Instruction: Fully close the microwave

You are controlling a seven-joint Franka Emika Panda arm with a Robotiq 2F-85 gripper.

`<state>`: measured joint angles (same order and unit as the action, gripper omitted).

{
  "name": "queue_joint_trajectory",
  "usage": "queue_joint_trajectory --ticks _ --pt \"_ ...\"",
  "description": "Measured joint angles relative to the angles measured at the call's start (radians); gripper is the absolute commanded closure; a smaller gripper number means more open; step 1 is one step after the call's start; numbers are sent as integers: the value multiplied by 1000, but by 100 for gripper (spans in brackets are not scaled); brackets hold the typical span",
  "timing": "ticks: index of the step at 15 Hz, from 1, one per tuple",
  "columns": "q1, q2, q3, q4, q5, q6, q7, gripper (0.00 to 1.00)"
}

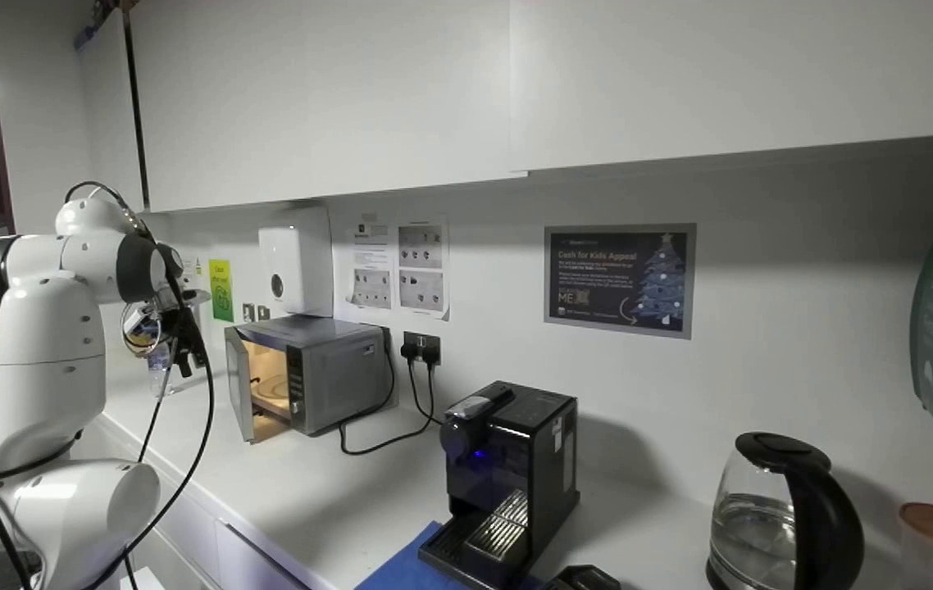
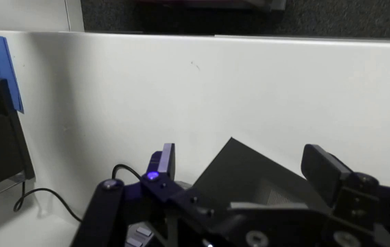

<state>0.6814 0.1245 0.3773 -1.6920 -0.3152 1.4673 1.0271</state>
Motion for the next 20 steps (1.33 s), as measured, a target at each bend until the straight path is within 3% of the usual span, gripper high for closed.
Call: queue_joint_trajectory --ticks 3,10,20 --pt "2 11 5 0 -70 66 22 0" --pt "-8 18 1 -34 -105 351 18 0" --pt "-29 15 -20 -96 -239 369 21 0"
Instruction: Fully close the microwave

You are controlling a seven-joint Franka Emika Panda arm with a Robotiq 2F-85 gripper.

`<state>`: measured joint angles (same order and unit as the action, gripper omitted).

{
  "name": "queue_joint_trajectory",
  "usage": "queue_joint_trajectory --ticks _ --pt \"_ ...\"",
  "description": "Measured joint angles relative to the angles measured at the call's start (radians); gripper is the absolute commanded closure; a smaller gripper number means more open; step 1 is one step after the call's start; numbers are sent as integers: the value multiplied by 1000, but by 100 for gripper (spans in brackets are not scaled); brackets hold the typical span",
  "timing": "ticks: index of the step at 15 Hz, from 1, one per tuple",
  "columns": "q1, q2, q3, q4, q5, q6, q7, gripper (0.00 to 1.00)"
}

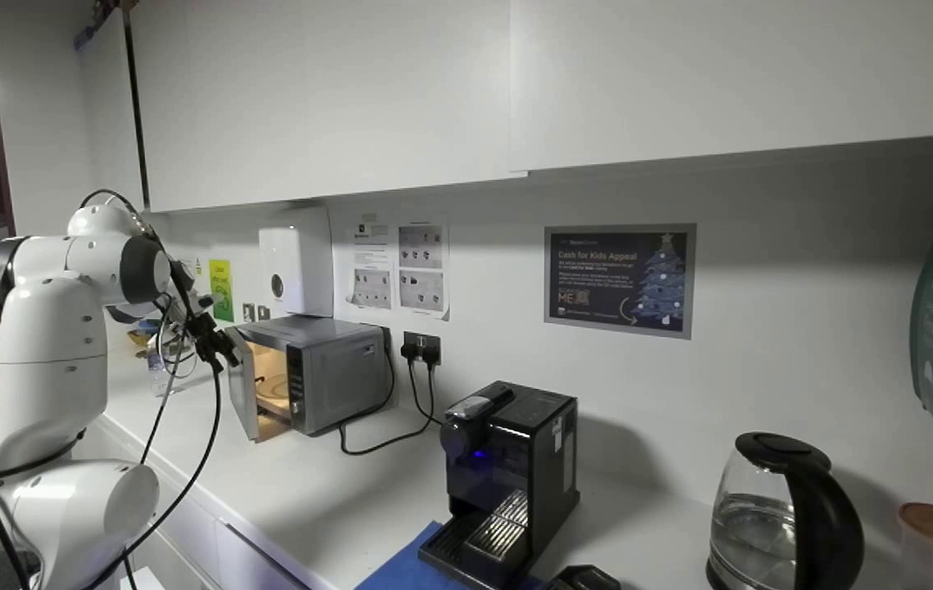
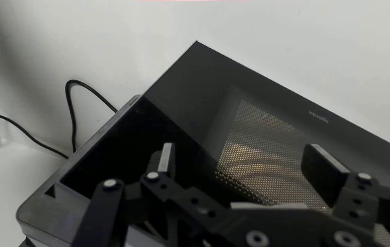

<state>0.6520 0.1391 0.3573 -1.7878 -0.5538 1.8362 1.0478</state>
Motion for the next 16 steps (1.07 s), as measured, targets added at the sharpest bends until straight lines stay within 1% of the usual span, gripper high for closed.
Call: queue_joint_trajectory --ticks 5,11,16 --pt "-29 -7 -11 -29 -60 -1 0 0" --pt "-89 -28 -20 -42 -150 -2 0 0" --pt "-119 -27 -20 -43 -164 -2 0 0"
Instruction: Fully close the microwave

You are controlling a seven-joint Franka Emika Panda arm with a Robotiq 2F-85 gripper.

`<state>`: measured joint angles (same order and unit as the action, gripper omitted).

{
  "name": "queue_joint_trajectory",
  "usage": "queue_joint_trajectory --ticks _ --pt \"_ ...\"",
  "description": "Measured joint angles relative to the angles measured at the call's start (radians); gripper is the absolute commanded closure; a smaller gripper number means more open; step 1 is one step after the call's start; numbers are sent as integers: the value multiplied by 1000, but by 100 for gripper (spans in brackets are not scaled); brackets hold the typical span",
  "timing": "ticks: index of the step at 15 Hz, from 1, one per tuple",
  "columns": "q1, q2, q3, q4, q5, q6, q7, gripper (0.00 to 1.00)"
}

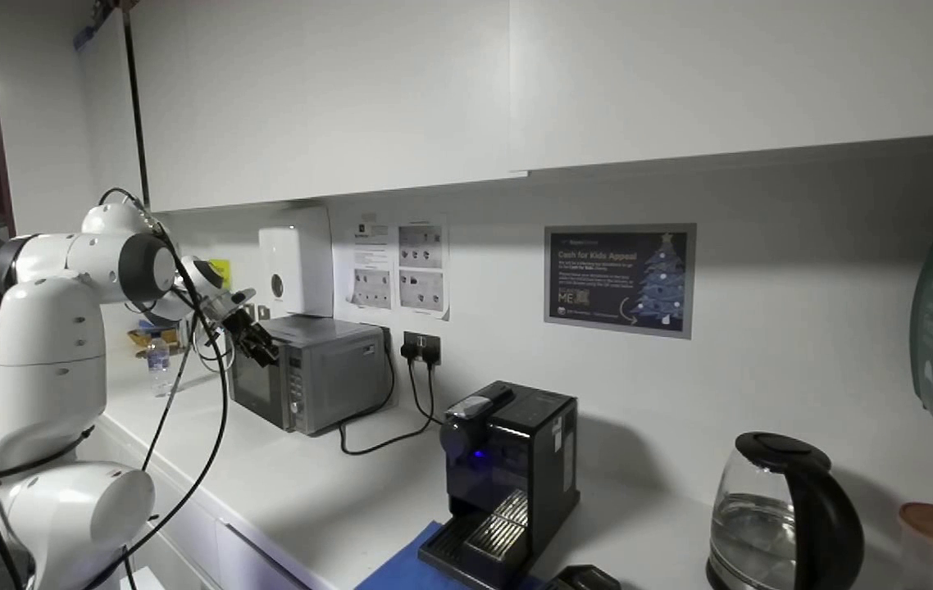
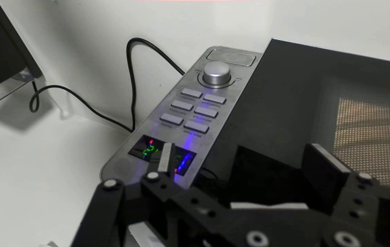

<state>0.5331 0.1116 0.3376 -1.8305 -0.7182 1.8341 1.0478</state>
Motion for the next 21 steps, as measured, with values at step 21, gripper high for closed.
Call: queue_joint_trajectory --ticks 21 --pt "-3 12 7 34 -42 -26 28 0"
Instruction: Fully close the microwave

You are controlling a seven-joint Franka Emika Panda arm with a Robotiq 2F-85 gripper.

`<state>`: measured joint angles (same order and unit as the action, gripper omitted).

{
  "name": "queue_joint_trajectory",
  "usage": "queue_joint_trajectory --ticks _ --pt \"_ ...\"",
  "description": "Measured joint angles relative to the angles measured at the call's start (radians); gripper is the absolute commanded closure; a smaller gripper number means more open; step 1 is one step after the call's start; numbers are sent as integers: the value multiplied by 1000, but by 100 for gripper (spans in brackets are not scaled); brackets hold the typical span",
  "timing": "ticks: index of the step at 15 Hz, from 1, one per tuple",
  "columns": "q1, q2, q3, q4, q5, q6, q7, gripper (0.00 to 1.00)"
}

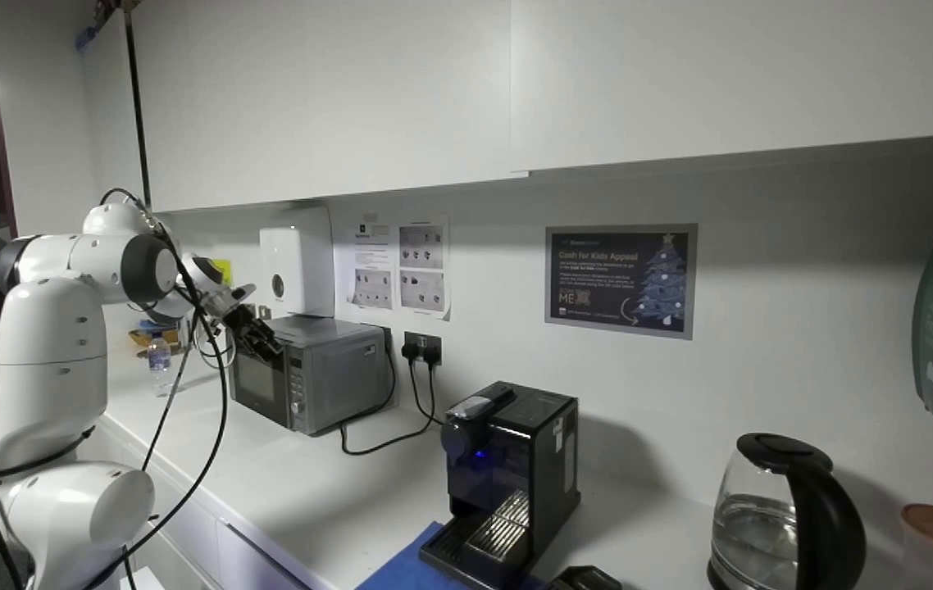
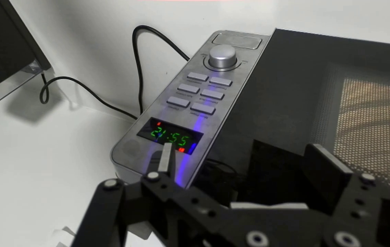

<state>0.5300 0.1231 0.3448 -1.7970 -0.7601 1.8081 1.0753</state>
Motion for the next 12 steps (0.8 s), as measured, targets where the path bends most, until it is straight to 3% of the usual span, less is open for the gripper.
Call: queue_joint_trajectory --ticks 12 --pt "-20 22 -8 13 -56 -15 11 0"
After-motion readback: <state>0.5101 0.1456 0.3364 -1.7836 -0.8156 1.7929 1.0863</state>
